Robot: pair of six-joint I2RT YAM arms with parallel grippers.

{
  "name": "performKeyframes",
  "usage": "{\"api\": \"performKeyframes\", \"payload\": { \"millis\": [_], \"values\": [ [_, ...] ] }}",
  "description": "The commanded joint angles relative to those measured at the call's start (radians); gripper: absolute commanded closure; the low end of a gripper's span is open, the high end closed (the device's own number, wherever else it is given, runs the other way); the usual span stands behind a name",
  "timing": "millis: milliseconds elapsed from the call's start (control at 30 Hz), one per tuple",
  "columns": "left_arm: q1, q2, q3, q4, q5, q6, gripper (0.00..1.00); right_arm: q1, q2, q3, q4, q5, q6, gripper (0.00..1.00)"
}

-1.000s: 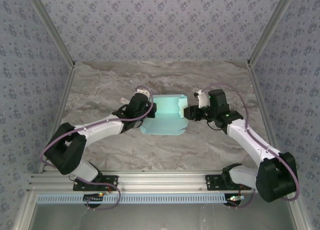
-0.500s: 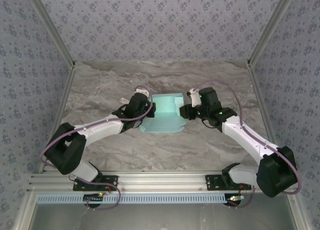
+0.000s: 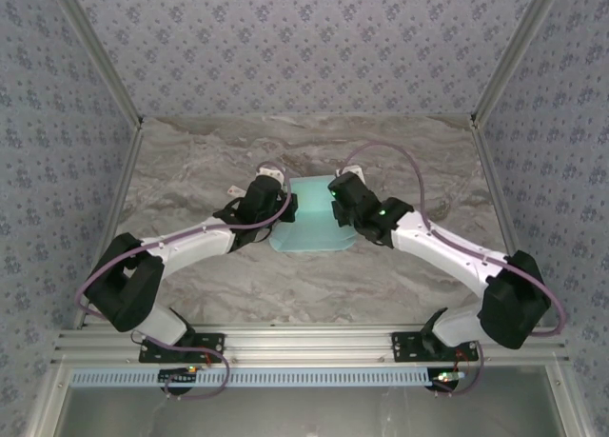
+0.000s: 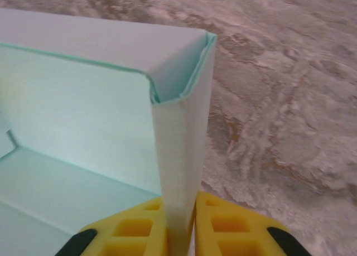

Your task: Fold the paper box

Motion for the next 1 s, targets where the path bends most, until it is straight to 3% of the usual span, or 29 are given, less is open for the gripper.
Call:
{"api": "performKeyframes", "payload": {
  "millis": [0,333,500,700,967],
  "values": [
    [-0.014,0.003,0.017,-0.001,0.053,0.023,0.97,0.025,0.044,0.067,-0.089,0.235,0.097,0.87],
    [-0.014,0.002,0.01,0.007,0.047,0.019,0.97,0.077,0.175,0.192,-0.289,0.415,0.235,0.92],
    [-0.013,0.002,0.01,0.005,0.045,0.019,0.97,0.088,0.193,0.198,-0.287,0.403,0.242,0.92],
    [-0.014,0.0,0.003,0.002,0.029,0.02,0.97,0.088,0.108,0.182,-0.193,0.319,0.153,0.8],
    [-0.014,0.005,0.005,-0.005,0.012,0.027,0.97,0.07,0.003,0.173,-0.139,0.149,0.108,0.52]
  ]
}}
